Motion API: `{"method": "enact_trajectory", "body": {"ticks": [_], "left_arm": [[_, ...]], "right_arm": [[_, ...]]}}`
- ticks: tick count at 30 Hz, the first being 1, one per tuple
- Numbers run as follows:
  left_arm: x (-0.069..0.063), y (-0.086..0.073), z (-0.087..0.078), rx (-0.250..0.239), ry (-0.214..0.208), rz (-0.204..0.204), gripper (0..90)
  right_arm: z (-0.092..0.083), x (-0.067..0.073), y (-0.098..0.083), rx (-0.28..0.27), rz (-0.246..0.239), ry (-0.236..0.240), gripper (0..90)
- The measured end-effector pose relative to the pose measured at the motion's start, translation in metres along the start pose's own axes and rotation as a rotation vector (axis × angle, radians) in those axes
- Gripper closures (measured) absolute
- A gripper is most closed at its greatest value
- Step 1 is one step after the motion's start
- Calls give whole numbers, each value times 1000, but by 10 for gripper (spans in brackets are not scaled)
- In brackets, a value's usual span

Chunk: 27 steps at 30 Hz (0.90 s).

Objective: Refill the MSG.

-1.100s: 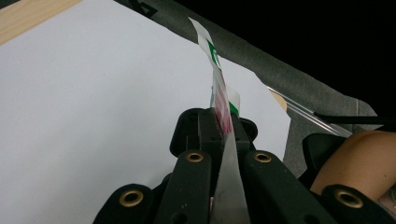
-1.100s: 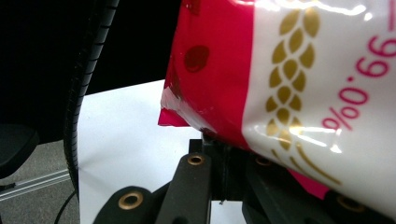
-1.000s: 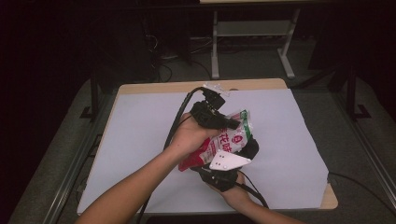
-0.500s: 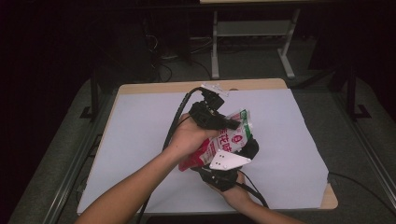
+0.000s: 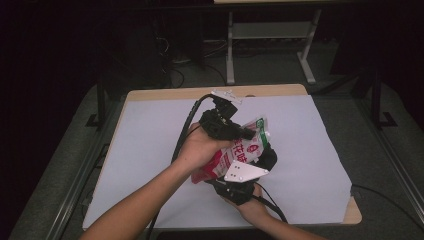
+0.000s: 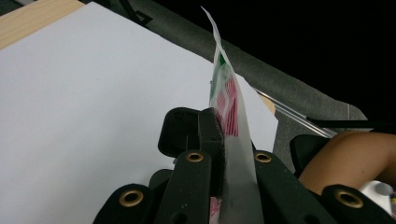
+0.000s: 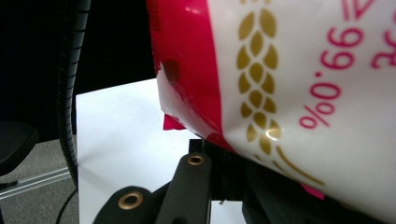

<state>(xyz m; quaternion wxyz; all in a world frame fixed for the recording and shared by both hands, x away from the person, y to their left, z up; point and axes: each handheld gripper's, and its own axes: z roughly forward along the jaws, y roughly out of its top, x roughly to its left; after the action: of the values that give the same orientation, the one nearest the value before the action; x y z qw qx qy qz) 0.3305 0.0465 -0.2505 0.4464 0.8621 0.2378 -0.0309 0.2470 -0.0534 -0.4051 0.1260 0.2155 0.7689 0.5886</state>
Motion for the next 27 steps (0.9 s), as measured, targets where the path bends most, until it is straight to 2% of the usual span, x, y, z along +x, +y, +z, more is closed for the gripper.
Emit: {"method": "enact_trajectory", "body": {"ticks": [17,19,27], "left_arm": [[-2,-7,-19,-37,-15,-7,900],[-2,-8,-21,-40,-17,3,900],[3,-12,-31,-70,-23,1,900]], "right_arm": [[2,-1,-1,15,2,-10,900],[1,-2,-1,18,7,-15,900],[2,-3,-1,20,10,-20,900]]}}
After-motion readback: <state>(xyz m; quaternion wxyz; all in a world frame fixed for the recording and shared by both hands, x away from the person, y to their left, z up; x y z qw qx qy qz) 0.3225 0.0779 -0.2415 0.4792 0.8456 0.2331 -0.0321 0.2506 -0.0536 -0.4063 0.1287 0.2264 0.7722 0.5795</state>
